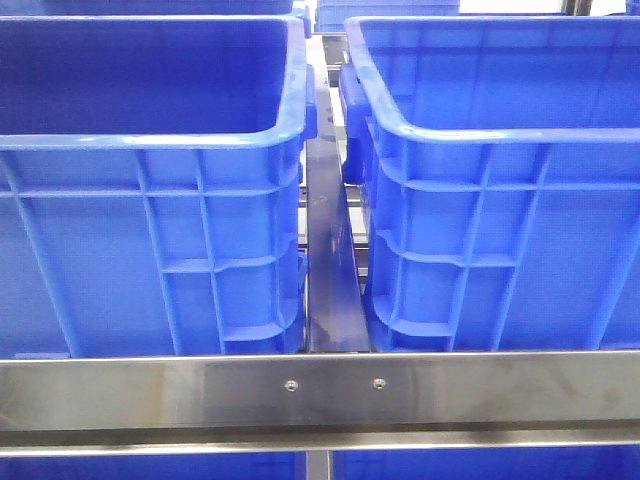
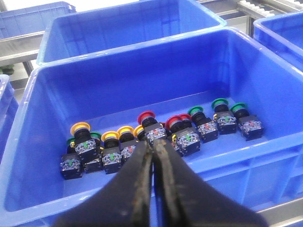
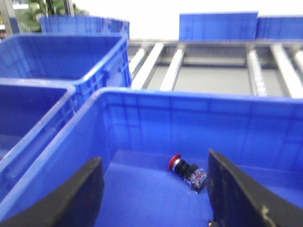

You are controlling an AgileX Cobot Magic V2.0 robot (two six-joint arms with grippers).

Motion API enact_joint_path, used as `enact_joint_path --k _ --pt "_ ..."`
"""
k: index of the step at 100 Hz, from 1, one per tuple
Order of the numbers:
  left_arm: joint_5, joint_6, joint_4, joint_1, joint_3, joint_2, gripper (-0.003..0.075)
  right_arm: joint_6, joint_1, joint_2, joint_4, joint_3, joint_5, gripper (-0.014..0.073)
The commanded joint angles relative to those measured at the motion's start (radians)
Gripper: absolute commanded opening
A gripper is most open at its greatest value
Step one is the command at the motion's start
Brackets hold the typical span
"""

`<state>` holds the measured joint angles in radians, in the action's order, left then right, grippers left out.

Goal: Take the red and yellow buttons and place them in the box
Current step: 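Lower the yellow button into the bin and open the right gripper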

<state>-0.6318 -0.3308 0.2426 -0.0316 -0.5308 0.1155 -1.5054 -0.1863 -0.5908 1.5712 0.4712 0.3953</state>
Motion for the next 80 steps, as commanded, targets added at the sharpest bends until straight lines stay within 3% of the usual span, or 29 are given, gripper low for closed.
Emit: enact_joint_path --k 1,28,66,80 --pt "0.086 0.009 0.021 0.0 -0.023 0.013 -0.0019 -0.012 0.0 0.079 0.022 -0.016 -0.012 0.0486" --pt "0.086 0.009 0.021 0.0 -0.023 0.013 -0.0019 -0.012 0.0 0.241 0.021 -0.099 -0.019 0.0451" --pt "0.086 0.009 0.021 0.0 -0.023 0.013 -0.0019 -0.012 0.0 0.245 0.021 -0.111 -0.019 -0.0045" --pt "0.086 0.009 0.021 0.0 -0.023 0.013 -0.0019 -0.012 0.0 0.245 0.021 -0.111 -0.019 -0.0067"
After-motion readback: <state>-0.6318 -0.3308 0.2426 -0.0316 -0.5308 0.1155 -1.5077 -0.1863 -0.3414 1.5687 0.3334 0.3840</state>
